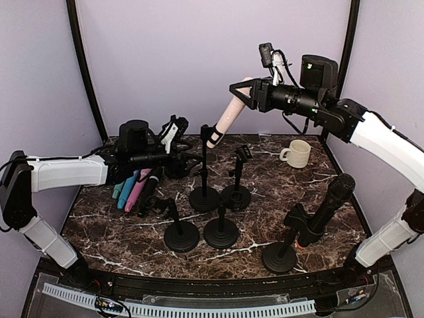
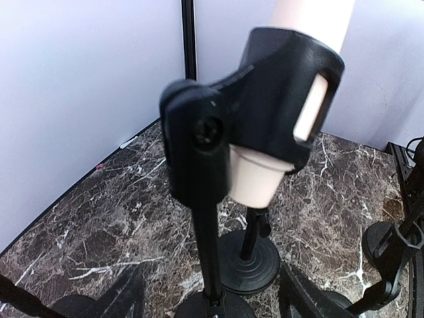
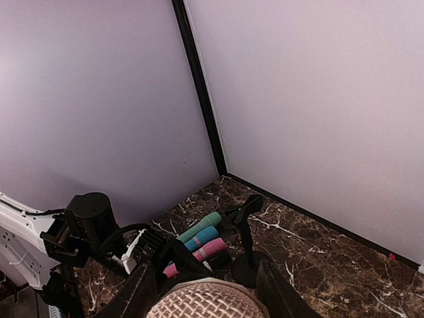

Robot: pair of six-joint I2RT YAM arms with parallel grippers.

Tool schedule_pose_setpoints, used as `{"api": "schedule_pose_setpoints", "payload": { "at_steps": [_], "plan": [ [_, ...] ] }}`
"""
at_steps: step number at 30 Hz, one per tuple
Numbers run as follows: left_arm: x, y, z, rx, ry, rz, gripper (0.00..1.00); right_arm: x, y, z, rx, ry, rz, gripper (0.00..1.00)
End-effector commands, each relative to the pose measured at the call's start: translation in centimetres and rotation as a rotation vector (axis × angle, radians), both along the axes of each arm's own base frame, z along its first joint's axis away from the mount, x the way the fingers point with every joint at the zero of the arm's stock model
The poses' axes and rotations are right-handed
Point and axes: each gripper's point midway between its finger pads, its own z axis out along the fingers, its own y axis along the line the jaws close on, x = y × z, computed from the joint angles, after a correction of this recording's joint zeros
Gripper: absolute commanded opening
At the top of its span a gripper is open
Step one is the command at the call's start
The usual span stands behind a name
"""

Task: Remove the microphone from the stand
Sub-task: Hold the microphone stand with the microphone at the center of the board.

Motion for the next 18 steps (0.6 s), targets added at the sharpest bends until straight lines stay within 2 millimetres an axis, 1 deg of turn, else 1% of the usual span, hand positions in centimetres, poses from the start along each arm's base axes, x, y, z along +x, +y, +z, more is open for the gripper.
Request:
{"api": "schedule_pose_setpoints", "payload": {
  "at_steps": [1,6,8,11,18],
  "plan": [
    [-1.8,0.6,-2.3,0.111,0.01,0.028,0.72,-0.5,-0.4,1.0,0.023,-0.025,-0.011,0.45],
    [-2.0,1.1,-4.7,0.198,0.028,0.06,0.72,-0.6,-0.4,1.1,0.025,-0.028,-0.01,0.46],
    [-2.0,1.2,-5.3,0.22,0.03,0.071,0.73,-0.6,-0.4,1.2,0.027,-0.029,-0.01,0.46],
    [-1.8,1.2,-5.6,0.233,0.028,0.082,0.73,-0.7,-0.4,1.1,0.025,-0.029,-0.008,0.46],
    [-1.6,0.9,-6.5,0.258,0.042,0.081,0.62,-0.7,-0.5,1.2,0.027,-0.032,-0.011,0.46]
  ]
}}
